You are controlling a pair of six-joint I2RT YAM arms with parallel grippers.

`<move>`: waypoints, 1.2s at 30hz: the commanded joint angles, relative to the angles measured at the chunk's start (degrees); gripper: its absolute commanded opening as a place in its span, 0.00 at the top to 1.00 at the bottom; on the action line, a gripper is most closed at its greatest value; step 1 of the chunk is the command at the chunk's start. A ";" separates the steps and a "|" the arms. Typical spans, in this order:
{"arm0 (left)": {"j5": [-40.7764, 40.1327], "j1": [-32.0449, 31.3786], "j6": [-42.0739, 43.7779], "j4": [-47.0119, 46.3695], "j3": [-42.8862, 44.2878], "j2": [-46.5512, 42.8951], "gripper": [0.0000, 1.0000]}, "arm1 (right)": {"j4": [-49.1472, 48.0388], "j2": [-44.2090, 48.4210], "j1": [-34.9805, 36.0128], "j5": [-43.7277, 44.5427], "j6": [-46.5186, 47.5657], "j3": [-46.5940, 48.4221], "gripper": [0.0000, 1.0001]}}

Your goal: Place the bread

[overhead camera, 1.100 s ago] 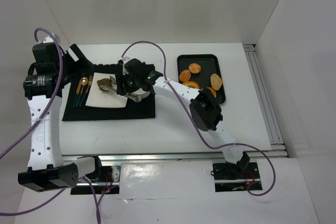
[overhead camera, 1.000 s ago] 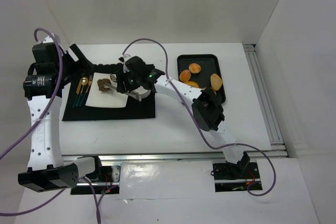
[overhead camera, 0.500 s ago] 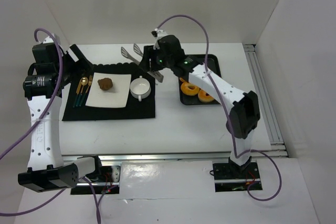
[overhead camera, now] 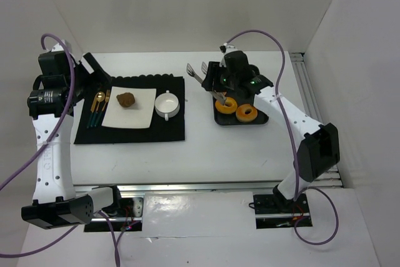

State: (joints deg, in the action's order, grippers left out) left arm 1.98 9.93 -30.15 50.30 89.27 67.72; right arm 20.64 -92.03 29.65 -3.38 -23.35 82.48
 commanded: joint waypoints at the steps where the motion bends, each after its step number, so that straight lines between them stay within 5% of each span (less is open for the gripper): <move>1: 1.10 0.35 0.62 -1.69 1.60 -0.31 0.05 | 0.88 5.36 -1.08 1.18 -0.38 -2.31 0.39; 20: 2.15 0.35 0.10 -2.23 0.55 0.22 0.05 | -5.26 7.57 18.59 20.60 -4.33 -28.77 0.39; 31: 2.15 0.35 0.09 -2.75 -0.59 0.22 0.05 | -12.46 2.20 22.29 25.00 -1.35 -35.63 0.38; 36: 2.15 0.35 0.09 -3.28 -1.12 0.22 0.05 | -12.47 -0.70 23.35 26.67 -1.34 -35.63 0.24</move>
State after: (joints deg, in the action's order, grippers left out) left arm 3.33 9.93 -30.17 49.19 88.14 68.18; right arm 12.21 -91.85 52.25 20.16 -25.41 47.22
